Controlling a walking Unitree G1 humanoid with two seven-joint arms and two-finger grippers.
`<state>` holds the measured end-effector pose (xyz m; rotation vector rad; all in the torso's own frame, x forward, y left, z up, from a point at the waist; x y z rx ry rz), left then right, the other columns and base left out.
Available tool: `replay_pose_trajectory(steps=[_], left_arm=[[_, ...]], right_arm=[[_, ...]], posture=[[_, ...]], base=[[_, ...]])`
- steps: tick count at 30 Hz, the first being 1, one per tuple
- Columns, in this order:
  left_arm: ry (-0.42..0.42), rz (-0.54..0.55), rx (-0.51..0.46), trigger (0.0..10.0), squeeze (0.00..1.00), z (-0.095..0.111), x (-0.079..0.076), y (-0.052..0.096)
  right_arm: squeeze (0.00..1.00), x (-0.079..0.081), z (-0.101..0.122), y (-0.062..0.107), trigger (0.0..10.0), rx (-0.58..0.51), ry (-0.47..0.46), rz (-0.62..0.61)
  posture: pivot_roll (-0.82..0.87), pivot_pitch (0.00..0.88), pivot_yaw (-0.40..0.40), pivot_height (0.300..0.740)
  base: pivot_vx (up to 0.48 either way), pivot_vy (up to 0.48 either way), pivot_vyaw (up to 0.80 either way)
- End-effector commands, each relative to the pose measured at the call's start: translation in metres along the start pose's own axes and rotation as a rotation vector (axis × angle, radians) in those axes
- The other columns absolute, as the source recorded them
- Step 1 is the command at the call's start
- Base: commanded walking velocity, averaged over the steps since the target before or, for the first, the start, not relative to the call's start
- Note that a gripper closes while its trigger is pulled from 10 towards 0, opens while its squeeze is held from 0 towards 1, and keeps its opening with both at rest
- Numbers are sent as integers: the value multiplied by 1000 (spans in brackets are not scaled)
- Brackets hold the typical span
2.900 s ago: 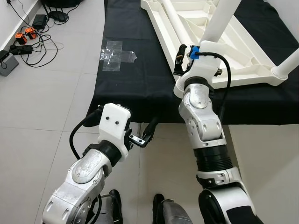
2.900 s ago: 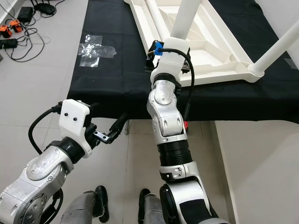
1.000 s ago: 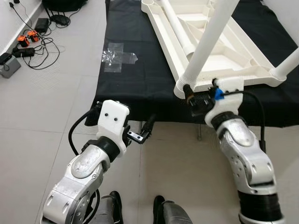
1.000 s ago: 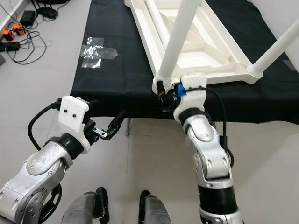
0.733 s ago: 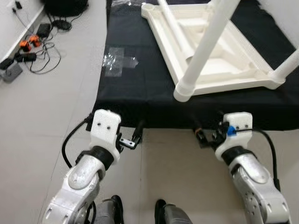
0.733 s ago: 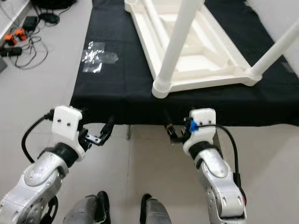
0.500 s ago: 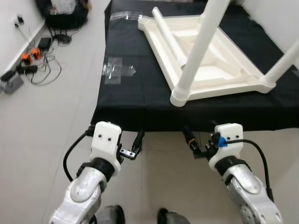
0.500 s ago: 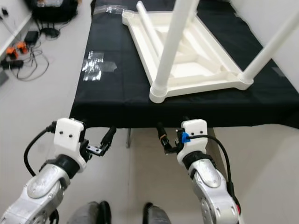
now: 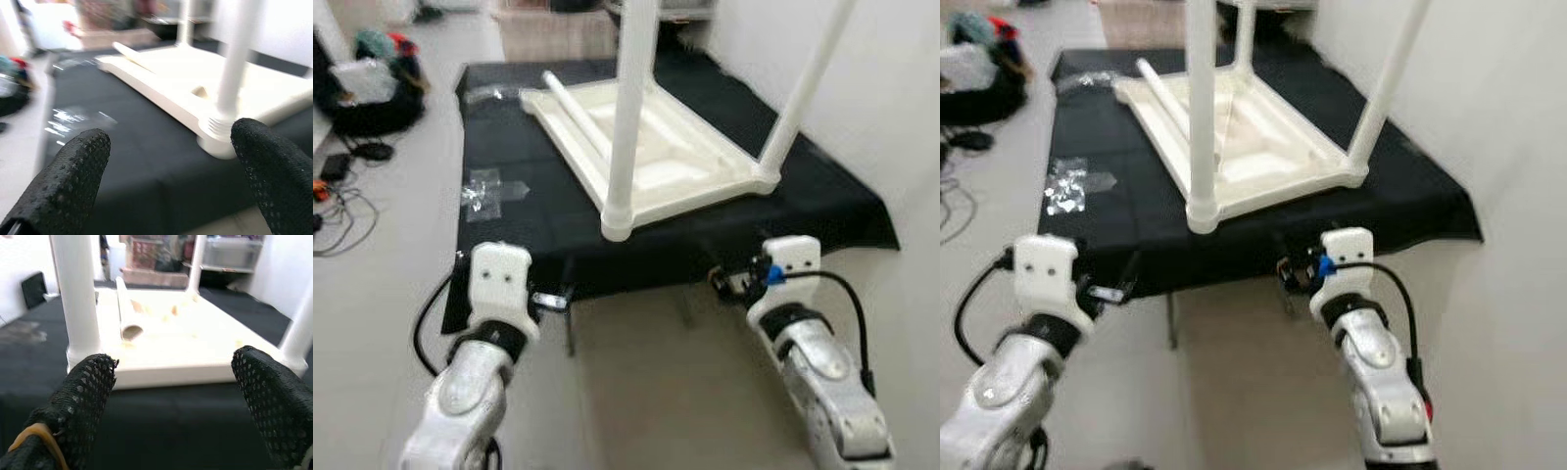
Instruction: Building children table
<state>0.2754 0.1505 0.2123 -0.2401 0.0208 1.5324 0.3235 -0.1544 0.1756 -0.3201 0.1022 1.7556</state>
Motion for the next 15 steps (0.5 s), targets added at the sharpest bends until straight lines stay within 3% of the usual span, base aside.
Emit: replay_pose_trajectory(steps=[1, 5, 15], left_arm=[[-24, 26, -10, 10000, 0, 2, 6, 1], [-35, 34, -21, 10000, 0, 5, 9, 1], [-37, 21, -32, 10000, 0, 8, 2, -1]], right_arm=[[0, 0, -3, 0, 10000, 6, -14, 1], [0, 4, 1, -4, 10000, -17, -13, 29], [0, -6, -2, -13, 10000, -9, 38, -17]], posture=[[70, 12, -97, 740], [70, 7, -98, 740], [63, 10, -98, 740]], base=[[0, 0, 0], [0, 0, 0], [0, 0, 784]])
Point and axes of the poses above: a point about 5 cm out from each wrist's last joint towards the gripper, its own y axis pointing back from the gripper into the wrist, its own z axis along the axis of the wrist's last joint, x = y × z, the point moved 5 cm from there along -y, pointing out of the wrist towards the gripper, and after that the axes turned 12 degrees about y, right-handed, at the moved point
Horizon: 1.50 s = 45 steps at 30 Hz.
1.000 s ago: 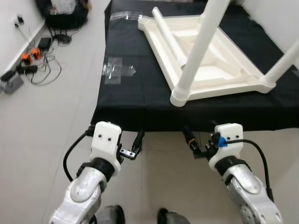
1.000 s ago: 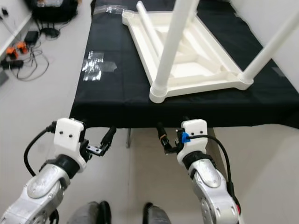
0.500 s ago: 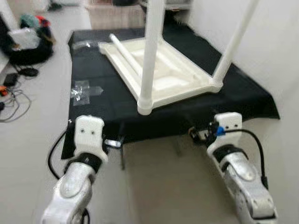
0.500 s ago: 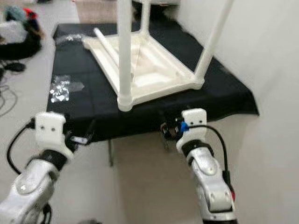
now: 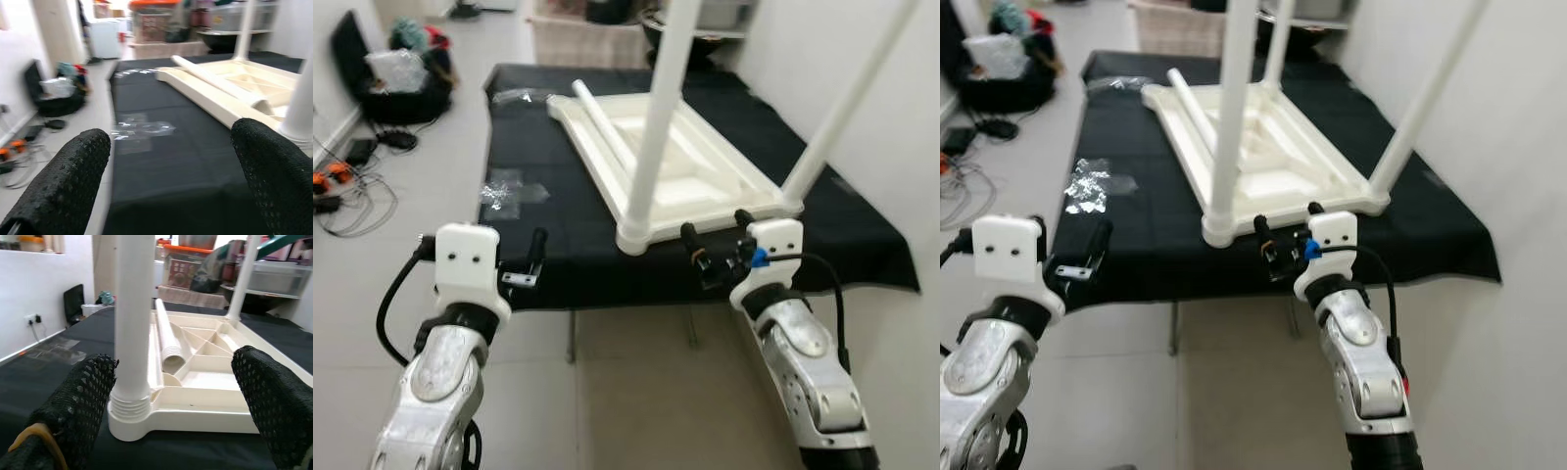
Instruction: Building children table
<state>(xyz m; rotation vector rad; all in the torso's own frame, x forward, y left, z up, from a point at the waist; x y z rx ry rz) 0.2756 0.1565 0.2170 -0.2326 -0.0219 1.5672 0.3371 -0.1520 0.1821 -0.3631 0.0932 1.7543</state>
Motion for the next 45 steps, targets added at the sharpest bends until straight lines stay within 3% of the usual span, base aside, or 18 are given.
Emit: replay_pose_trajectory(steps=[1, 3, 6, 9, 11, 12, 13, 14, 17, 19, 20, 21, 31, 41, 45], left_arm=[[-5, -4, -14, 10000, 0, 4, -2, -1], [-9, 7, -29, 10000, 0, 9, 1, -4], [-9, 13, -36, 10000, 0, 12, 2, -5], [-19, 97, -89, 10000, 0, 26, 22, -8], [-19, 116, -97, 10000, 0, 29, 26, -8], [-56, 156, -123, 10000, 0, 36, 37, -9], [-56, 156, -123, 10000, 0, 36, 37, -9], [-93, 205, -149, 10000, 0, 44, 52, -9], [-127, 251, -171, 10000, 0, 52, 65, -8], [-179, 327, -205, 10000, 0, 64, 89, -6], [-179, 327, -205, 10000, 0, 64, 89, -6], [-206, 361, -228, 10000, 0, 73, 101, -6], [-225, 378, -254, 10000, 0, 85, 111, -10], [-218, 363, -248, 10000, 0, 83, 112, -13], [-212, 347, -237, 10000, 0, 80, 109, -16]], right_arm=[[0, -7, -8, -1, 10000, 31, 30, -30], [0, -23, -15, -5, 10000, 86, 45, -121], [0, -31, -15, -6, 10000, 85, 41, -157], [0, -68, -15, -8, 10000, 84, 21, -299], [0, -74, -15, -8, 10000, 85, 24, -320], [0, -87, -13, -7, 10000, 81, 39, -373], [0, -87, -13, -7, 10000, 81, 39, -373], [0, -101, -9, -7, 10000, 64, 42, -425], [0, -113, -4, -6, 10000, 51, 51, -471], [0, -133, 5, -5, 10000, 23, 66, -546], [0, -133, 5, -5, 10000, 23, 66, -546], [0, -140, 13, -8, 10000, -4, 66, -564], [0, -151, 29, -19, 10000, -54, 47, -600], [0, -160, 24, -17, 10000, -45, 16, -653], [0, -157, 24, -18, 10000, -50, 13, -642]], posture=[[63, 10, -98, 740], [67, 15, -99, 740], [67, 15, -99, 740], [69, 18, -99, 740], [69, 18, -99, 740], [74, 22, -103, 740], [74, 22, -103, 740], [74, 22, -103, 740], [74, 22, -103, 740], [79, 26, -101, 740], [79, 26, -101, 740], [81, 29, -105, 740], [80, 31, -102, 740], [77, 45, -93, 740], [75, 50, -88, 740]], base=[[0, 0, 650], [0, 0, 0], [0, 0, 0], [0, 0, 0], [0, 0, 0], [0, 0, 0], [0, 0, 0], [0, 0, 0], [0, 0, 0], [0, 0, 0], [0, 0, 0], [0, 0, 0], [0, 0, 0], [48, 0, 0], [249, 0, 0]])
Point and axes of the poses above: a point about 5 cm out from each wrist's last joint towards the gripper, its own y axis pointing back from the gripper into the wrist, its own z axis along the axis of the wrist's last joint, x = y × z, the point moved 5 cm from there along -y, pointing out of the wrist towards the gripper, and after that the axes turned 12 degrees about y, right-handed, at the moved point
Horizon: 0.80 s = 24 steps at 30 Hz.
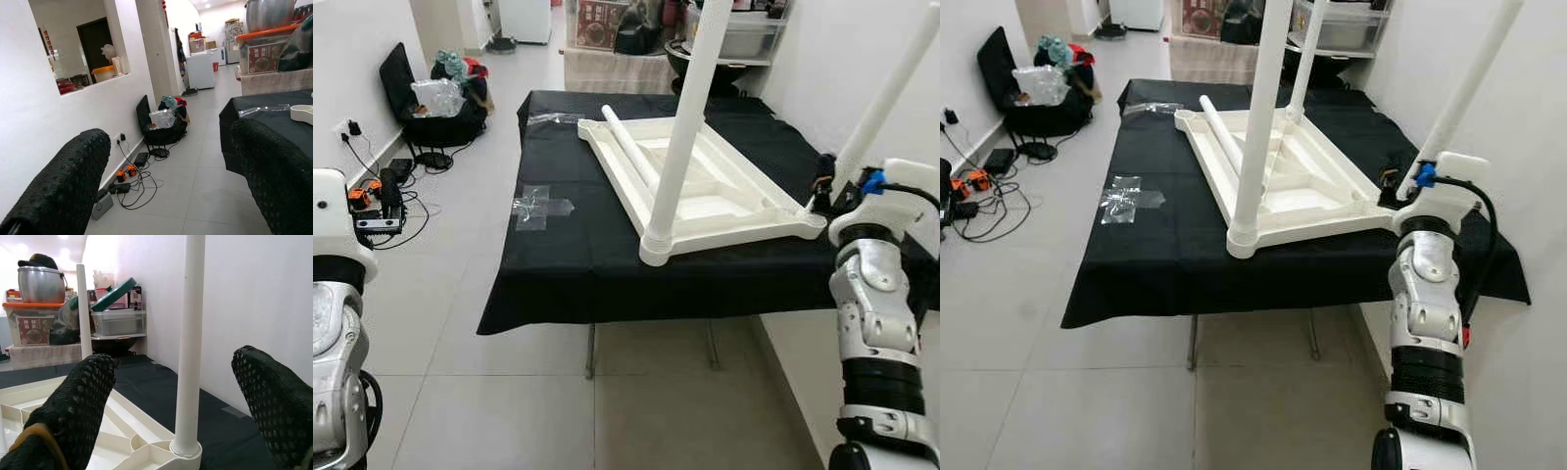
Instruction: Building children table
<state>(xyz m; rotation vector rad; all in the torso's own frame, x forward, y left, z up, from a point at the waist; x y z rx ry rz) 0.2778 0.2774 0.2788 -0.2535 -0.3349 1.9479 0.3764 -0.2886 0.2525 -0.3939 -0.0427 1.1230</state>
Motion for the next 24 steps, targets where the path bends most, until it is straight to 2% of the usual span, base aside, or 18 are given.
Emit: replay_pose_trajectory(steps=[1, 7, 24], left_arm=[[4, -14, -17, 10000, 0, 4, -2, -2], [17, -40, 1, 10000, 0, -2, -10, 1], [22, -53, 6, 10000, 0, -3, -13, 1]], right_arm=[[0, -1, 0, -1, 10000, -2, -12, -4], [0, 3, -1, 2, 10000, -2, -11, 10], [0, 5, -3, 4, 10000, 2, -20, 14]], posture=[[75, 50, -88, 740], [72, 54, -85, 740], [74, 57, -83, 740]], base=[[255, 0, 0], [269, 0, 0], [275, 0, 0]])
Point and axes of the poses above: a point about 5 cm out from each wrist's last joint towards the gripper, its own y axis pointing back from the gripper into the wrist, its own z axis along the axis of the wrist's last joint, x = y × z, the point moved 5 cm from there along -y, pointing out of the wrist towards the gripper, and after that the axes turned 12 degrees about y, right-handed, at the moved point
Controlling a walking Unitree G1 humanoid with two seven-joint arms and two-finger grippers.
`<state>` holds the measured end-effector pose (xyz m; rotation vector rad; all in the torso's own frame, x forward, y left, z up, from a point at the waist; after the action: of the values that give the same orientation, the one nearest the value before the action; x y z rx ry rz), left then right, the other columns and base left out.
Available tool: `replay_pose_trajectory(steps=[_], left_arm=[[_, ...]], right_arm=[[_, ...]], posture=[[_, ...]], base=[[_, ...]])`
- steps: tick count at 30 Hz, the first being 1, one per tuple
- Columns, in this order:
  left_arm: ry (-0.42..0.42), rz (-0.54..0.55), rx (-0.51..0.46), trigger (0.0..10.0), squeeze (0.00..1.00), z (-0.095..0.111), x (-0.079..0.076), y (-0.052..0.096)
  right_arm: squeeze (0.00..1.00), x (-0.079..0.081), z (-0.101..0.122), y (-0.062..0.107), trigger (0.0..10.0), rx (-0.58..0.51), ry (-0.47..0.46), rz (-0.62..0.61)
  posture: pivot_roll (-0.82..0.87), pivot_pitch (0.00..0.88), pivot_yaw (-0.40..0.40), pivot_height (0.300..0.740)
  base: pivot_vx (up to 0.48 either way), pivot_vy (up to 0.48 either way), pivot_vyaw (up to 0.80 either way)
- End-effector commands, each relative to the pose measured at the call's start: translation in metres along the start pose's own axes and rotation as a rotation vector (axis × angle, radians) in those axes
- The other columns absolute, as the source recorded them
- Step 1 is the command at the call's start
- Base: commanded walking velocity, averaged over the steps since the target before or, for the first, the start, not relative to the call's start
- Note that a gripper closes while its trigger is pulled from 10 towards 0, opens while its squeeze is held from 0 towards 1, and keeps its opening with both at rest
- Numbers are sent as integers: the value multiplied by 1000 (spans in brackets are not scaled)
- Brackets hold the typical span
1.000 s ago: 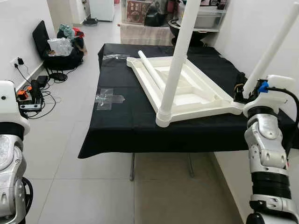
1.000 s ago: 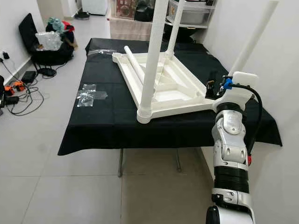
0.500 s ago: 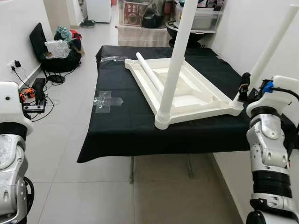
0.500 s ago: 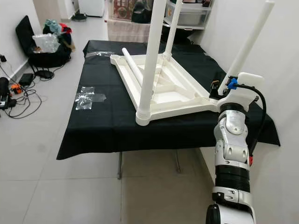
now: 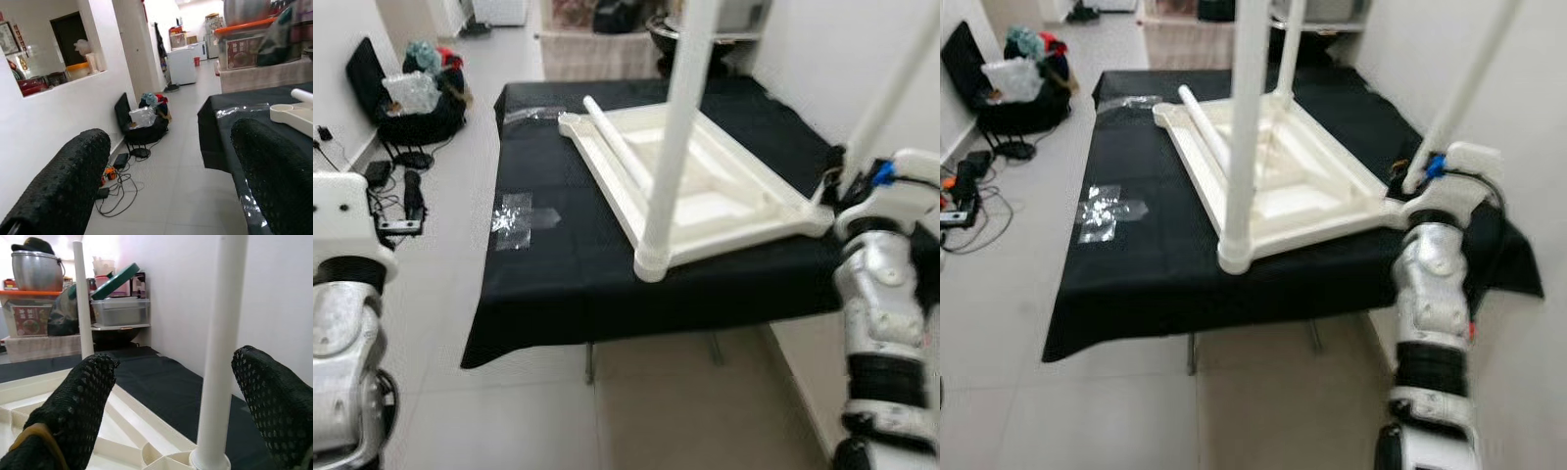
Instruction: Building children table
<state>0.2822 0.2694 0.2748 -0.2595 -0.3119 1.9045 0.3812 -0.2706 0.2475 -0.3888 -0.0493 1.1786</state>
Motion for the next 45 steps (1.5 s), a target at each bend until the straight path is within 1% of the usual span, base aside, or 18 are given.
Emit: replay_pose_trajectory(steps=[1, 17, 25, 26, 27, 28, 29, 30, 31, 32, 34, 35, 36, 37, 38, 41, 42, 45], left_arm=[[-1, -12, -5, 10000, 0, 1, -4, 0], [-1, -17, 2, 10000, 0, -1, -6, 1], [9, -39, 24, 10000, 0, -6, -11, 2], [25, -71, 45, 10000, 0, -10, -17, 3], [25, -71, 45, 10000, 0, -10, -17, 3], [59, -117, 75, 10000, 0, -15, -26, 7], [59, -117, 75, 10000, 0, -15, -26, 7], [94, -185, 116, 10000, 0, -23, -38, 12], [128, -282, 151, 10000, 0, -28, -56, 22], [150, -345, 171, 10000, 0, -31, -68, 29], [150, -345, 171, 10000, 0, -31, -68, 29], [179, -409, 210, 10000, 0, -37, -79, 37], [180, -448, 233, 10000, 0, -41, -87, 44], [194, -480, 257, 10000, 0, -45, -93, 50], [194, -480, 257, 10000, 0, -45, -93, 50], [224, -597, 300, 10000, 0, -50, -112, 69], [227, -620, 312, 10000, 0, -51, -116, 73], [230, -632, 320, 10000, 0, -52, -117, 76]], right_arm=[[0, -14, -2, 0, 10000, 4, -2, -39], [0, -13, -3, 0, 10000, 5, 1, -43], [0, -14, -5, 1, 10000, 21, 22, -49], [0, -16, -7, 1, 10000, 28, 24, -65], [0, -16, -7, 1, 10000, 28, 24, -65], [0, -19, -8, 1, 10000, 34, 40, -79], [0, -19, -8, 1, 10000, 34, 40, -79], [0, -23, -8, 1, 10000, 39, 40, -97], [0, -27, -10, 0, 10000, 44, 47, -110], [0, -29, -11, 0, 10000, 46, 51, -117], [0, -29, -11, 0, 10000, 46, 51, -117], [0, -32, -13, 0, 10000, 57, 54, -124], [0, -34, -16, 0, 10000, 65, 62, -126], [0, -35, -19, 0, 10000, 74, 69, -121], [0, -35, -19, 0, 10000, 74, 69, -121], [0, -32, -28, 0, 10000, 106, 58, -72], [0, -29, -31, -1, 10000, 116, 72, -45], [0, -28, -32, -1, 10000, 122, 84, -29]], posture=[[74, 57, -83, 740], [75, 47, -81, 740], [74, 47, -80, 740], [73, 50, -75, 740], [73, 50, -75, 740], [73, 50, -75, 740], [73, 50, -75, 740], [71, 53, -78, 740], [70, 54, -79, 740], [70, 54, -79, 740], [70, 54, -79, 740], [70, 57, -80, 740], [67, 59, -77, 740], [67, 59, -77, 740], [67, 59, -77, 740], [68, 60, -77, 740], [65, 66, -74, 740], [65, 66, -74, 740]], base=[[281, 0, 0], [288, 0, 0], [215, 0, 0], [0, 0, 0], [0, 0, 0], [0, 0, 0], [0, 0, 0], [0, 0, 0], [0, 0, 0], [0, 0, 0], [0, 0, 0], [0, 0, 0], [0, 0, 0], [0, 0, 0], [0, 0, 0], [0, 0, 0], [0, 0, 0], [0, 0, 0]])
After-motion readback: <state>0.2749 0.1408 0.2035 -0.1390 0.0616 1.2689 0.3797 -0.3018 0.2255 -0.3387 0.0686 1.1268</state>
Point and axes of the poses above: a point about 5 cm out from each wrist's last joint towards the gripper, its own y axis pointing back from the gripper into the wrist, its own z axis along the axis of the wrist's last joint, x = y × z, the point moved 5 cm from there along -y, pointing out of the wrist towards the gripper, and after that the axes turned 12 degrees about y, right-handed, at the moved point
